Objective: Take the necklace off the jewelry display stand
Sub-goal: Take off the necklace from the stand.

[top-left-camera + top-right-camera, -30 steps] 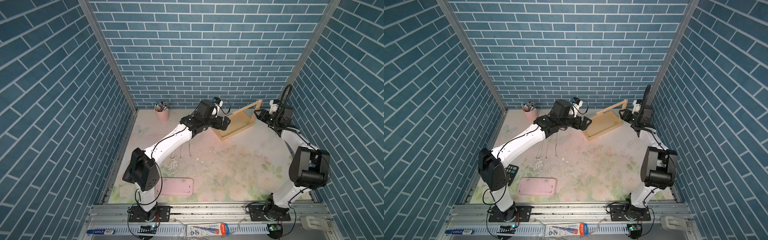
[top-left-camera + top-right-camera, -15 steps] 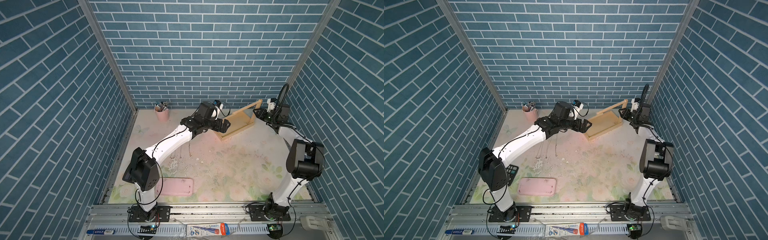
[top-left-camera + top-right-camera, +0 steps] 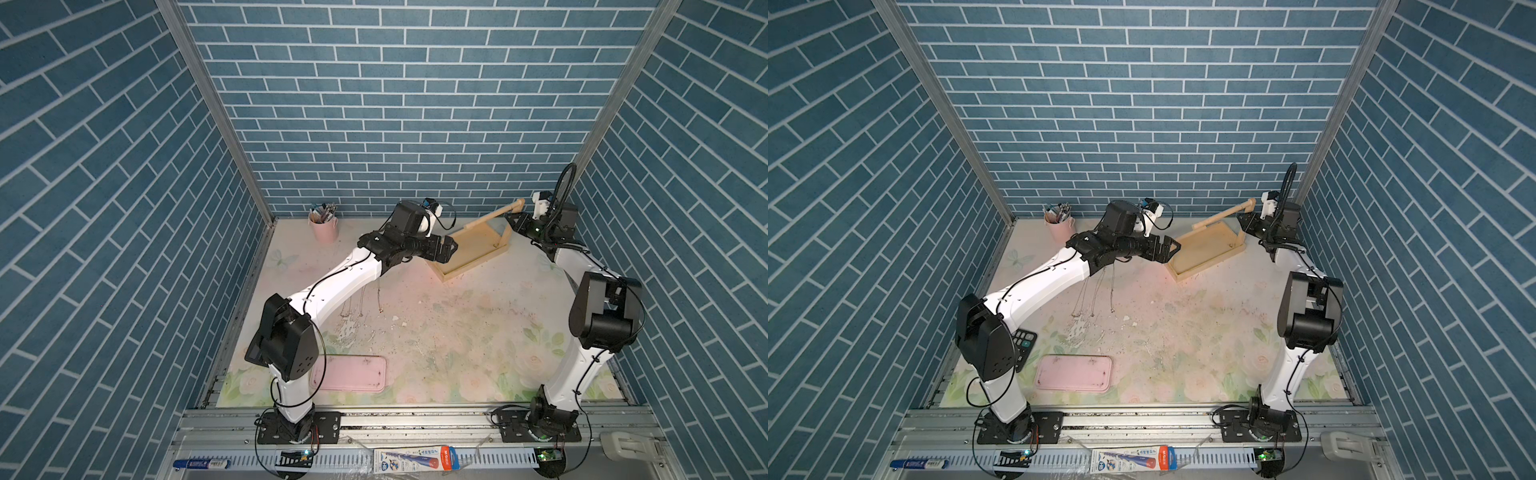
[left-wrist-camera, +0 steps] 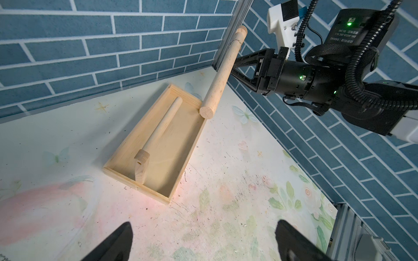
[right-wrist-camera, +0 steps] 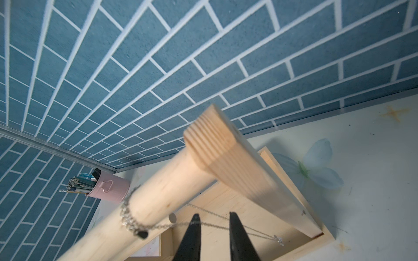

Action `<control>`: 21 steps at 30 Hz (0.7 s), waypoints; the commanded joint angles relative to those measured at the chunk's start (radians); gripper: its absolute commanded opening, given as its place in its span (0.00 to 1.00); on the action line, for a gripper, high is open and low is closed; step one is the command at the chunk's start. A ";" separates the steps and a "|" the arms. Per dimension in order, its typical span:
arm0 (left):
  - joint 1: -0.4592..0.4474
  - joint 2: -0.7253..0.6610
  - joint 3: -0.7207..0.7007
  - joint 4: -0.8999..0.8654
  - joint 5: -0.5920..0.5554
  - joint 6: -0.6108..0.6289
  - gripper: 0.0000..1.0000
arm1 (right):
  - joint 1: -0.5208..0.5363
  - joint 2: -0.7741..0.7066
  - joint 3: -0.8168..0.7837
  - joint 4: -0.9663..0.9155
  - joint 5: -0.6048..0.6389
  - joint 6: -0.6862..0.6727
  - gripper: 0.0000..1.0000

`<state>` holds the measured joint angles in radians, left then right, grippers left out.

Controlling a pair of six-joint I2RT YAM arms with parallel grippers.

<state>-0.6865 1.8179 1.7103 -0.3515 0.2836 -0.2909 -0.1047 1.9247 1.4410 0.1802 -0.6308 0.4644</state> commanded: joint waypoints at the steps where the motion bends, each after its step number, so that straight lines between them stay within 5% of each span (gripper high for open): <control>1: 0.008 0.023 -0.004 0.017 0.019 -0.002 0.99 | 0.008 0.011 0.019 0.038 -0.025 -0.015 0.18; 14: 0.021 0.034 -0.006 0.019 0.027 -0.010 0.99 | 0.034 -0.033 -0.016 0.057 -0.003 -0.021 0.01; 21: 0.021 0.031 -0.007 0.019 0.028 -0.015 0.99 | 0.048 -0.092 -0.077 0.076 0.024 -0.020 0.00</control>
<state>-0.6716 1.8294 1.7103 -0.3386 0.3050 -0.3016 -0.0643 1.8938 1.3872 0.2184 -0.6235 0.4629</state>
